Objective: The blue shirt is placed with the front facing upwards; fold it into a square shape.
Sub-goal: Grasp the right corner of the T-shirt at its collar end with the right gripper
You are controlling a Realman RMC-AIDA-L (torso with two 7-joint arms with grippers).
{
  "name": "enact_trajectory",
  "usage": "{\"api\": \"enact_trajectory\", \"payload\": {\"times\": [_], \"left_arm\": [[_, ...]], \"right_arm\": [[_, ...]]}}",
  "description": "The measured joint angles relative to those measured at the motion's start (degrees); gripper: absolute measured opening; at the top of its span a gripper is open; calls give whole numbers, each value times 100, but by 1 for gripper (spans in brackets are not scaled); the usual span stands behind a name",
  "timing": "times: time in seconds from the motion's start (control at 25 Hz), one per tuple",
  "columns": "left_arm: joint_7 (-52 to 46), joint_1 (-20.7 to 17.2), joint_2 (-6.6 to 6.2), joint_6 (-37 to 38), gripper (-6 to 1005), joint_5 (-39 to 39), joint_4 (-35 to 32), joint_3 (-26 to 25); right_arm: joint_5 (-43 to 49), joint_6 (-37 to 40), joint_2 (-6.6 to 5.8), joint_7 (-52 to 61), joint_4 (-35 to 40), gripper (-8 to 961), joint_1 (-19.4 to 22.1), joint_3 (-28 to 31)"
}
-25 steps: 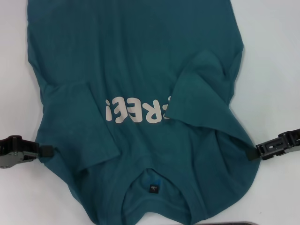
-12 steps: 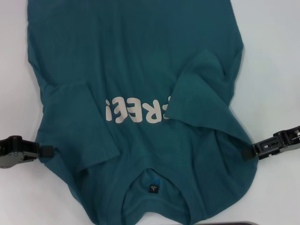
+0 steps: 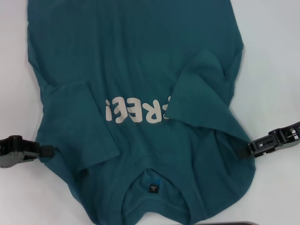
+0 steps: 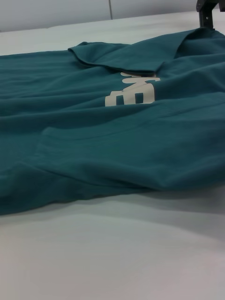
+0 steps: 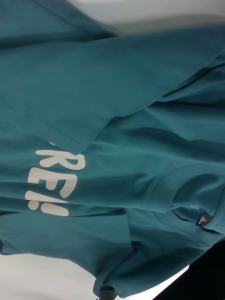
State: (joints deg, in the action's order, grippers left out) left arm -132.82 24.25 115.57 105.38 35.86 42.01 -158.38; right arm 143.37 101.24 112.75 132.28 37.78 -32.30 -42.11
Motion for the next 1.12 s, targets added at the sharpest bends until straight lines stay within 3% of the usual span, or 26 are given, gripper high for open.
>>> {"api": "enact_trajectory", "payload": {"times": [0.6, 1.12], "left_arm": [[11, -3, 7, -8, 2, 0, -17, 0], [11, -31, 9, -10, 3, 0, -18, 0]], "right_arm": [[-191, 88, 12, -145, -82, 847, -11, 10], [37, 55, -95, -23, -13, 826, 38, 42]]}}
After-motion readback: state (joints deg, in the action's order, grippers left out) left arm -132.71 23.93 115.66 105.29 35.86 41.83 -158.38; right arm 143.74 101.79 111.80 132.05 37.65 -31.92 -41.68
